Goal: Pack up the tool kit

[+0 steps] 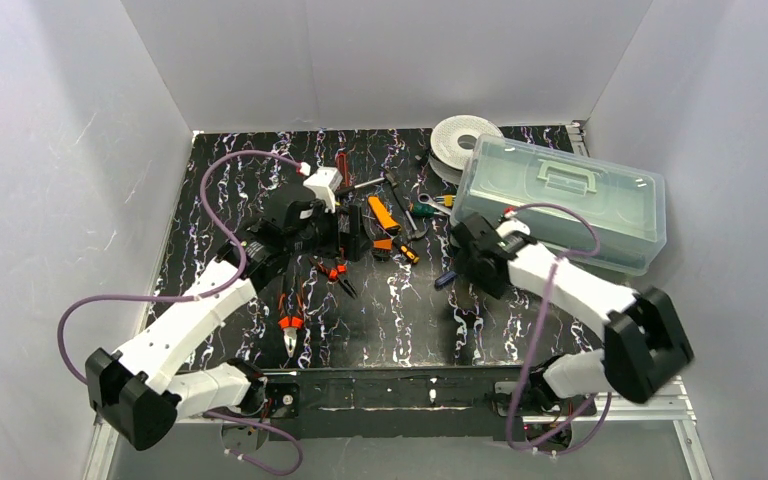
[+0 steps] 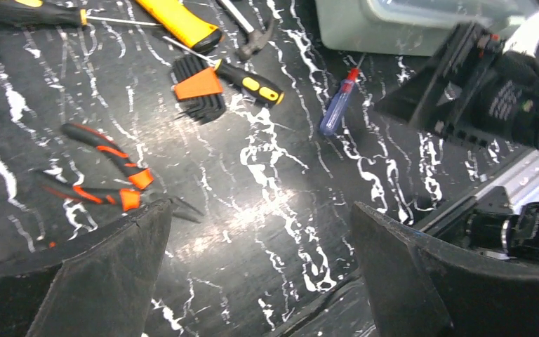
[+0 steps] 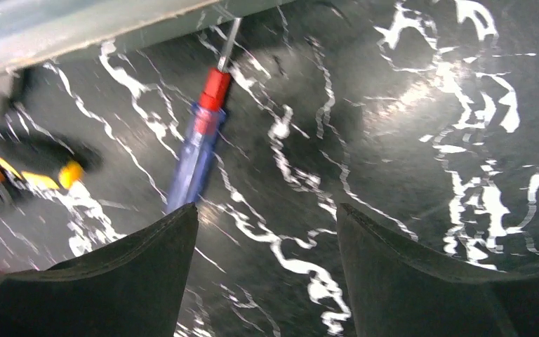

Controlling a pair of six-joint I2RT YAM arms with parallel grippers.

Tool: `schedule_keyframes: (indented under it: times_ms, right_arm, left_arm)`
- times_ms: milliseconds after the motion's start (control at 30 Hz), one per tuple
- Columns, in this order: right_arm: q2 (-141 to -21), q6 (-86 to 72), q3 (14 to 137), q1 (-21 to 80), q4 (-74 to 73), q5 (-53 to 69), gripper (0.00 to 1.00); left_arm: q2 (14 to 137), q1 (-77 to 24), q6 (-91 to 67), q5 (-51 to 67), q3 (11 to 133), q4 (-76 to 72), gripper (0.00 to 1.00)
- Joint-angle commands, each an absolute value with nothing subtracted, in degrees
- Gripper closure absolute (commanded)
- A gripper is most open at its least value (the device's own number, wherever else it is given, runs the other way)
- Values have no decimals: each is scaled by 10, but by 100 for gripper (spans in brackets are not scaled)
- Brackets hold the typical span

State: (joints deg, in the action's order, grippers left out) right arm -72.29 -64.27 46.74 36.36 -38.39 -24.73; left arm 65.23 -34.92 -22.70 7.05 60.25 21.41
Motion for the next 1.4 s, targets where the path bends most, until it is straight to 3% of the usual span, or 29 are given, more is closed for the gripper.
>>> schedule_keyframes:
  times_ms: [0, 267, 567, 667, 833, 967, 1167, 1367]
  right_arm:
    - [-845, -764, 581, 375, -462, -351, 20]
    - [-930, -780, 604, 380, -420, -365, 22]
    - [-1011, -764, 613, 397, -356, -288, 28]
    - [-1025, -752, 621, 412, -347, -269, 40]
    - [-1012, -719, 623, 459, -293, -268, 71]
    - [-1032, -659, 653, 489, -222, -208, 89]
    - [-1075, -529, 686, 510, -49, -62, 88]
    - [-1170, -404, 817, 508, -18, 24, 87]
  left_arm:
    - [615, -343, -184, 17, 608, 285, 2]
    - [540, -340, -155, -39, 579, 326, 2]
    - [530, -337, -134, -69, 565, 333, 2]
    - [532, -336, -132, -74, 563, 336, 2]
    - [525, -335, -130, -88, 558, 339, 2]
    - [524, -334, -132, -98, 556, 341, 2]
    - [539, -327, -144, -127, 562, 365, 2]
    - [552, -288, -159, -104, 549, 362, 2]
